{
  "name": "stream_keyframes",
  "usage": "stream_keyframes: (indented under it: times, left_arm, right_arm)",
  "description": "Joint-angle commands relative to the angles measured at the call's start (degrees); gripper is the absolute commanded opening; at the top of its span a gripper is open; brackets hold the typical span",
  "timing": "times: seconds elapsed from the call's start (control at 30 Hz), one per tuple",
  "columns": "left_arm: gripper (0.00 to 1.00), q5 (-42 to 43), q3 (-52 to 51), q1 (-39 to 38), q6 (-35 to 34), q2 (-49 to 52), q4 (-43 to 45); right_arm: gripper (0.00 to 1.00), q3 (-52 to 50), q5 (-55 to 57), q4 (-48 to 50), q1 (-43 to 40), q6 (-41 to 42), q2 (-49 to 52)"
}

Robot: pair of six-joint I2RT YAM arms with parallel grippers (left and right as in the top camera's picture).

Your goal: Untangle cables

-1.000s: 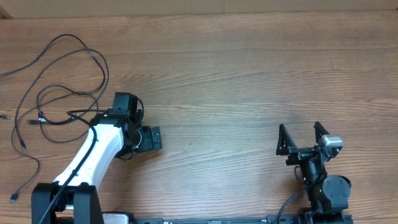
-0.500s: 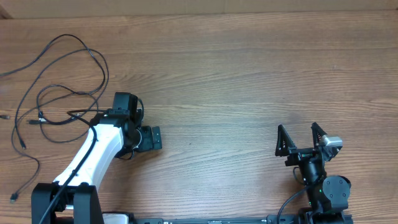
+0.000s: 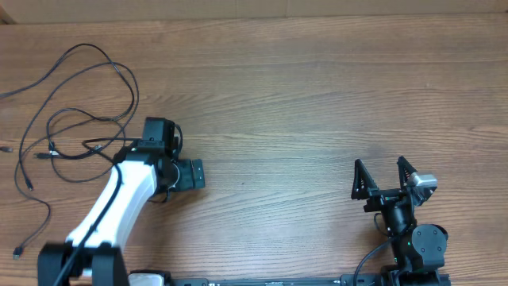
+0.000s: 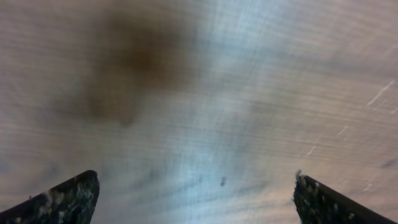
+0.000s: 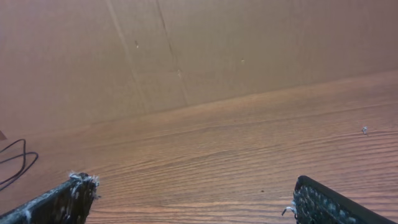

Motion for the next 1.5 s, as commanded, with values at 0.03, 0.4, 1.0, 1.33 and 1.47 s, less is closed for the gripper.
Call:
stream_keyframes:
  times: [0.03, 0.4, 1.0, 1.33, 1.47]
  left_arm:
    - [1.00, -2.1, -3.0, -0.3, 0.1, -11.9, 11.5]
    - [1.00, -0.3, -30.0, 0.0, 7.2, -45.0, 53.7]
    - [1.00, -4.8, -46.5, 2.8, 13.5, -79.4, 39.4]
    - [1.00, -4.2, -46.5, 2.8, 13.4, -83.3, 39.4]
    - [1.00, -4.2, -46.5, 2.8, 13.4, -83.3, 39.4]
  right_arm:
    - [1.00, -0.6, -0.3, 0.2, 0.0, 0.4, -0.7]
    - [1.00, -0.6, -0.3, 0.2, 0.0, 0.4, -0.7]
    - [1.00, -0.6, -0.3, 0.2, 0.0, 0.4, -0.7]
    - [1.00, -0.6, -0.3, 0.2, 0.0, 0.4, -0.7]
    - [1.00, -0.6, -0.3, 0.2, 0.0, 0.4, -0.7]
